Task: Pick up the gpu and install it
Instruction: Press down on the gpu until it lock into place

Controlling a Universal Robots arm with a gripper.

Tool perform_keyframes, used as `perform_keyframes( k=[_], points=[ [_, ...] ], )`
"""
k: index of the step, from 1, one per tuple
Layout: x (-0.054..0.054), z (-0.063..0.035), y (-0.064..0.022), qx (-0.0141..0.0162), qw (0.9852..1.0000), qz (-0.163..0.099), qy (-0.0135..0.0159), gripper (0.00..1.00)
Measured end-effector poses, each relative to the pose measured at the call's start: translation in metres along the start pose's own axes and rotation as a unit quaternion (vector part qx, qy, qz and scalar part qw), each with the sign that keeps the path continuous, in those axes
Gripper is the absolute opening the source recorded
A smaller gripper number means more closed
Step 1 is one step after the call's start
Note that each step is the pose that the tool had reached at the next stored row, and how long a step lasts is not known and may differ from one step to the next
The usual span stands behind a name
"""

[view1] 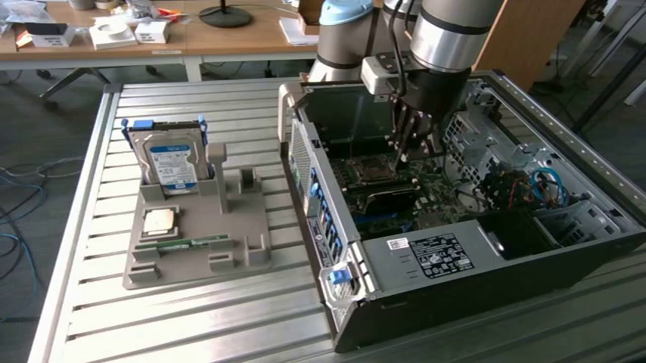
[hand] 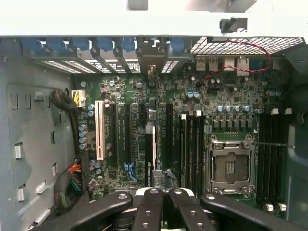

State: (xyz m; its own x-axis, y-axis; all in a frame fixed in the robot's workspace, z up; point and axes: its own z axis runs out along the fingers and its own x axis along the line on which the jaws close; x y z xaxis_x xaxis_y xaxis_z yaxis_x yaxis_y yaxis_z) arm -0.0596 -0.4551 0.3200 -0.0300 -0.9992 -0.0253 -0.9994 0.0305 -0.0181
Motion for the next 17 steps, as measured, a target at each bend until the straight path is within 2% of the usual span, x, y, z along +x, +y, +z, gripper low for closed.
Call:
perform_keyframes(
  k=[7,17],
  points=[
    [0.000,0.0018,0.0135,0.0007,1.0000,0.000,0.0000,0.11],
    [0.000,0.0166,0.0153,0.0009,1.0000,0.000,-0.0001,0.11]
  ],
)
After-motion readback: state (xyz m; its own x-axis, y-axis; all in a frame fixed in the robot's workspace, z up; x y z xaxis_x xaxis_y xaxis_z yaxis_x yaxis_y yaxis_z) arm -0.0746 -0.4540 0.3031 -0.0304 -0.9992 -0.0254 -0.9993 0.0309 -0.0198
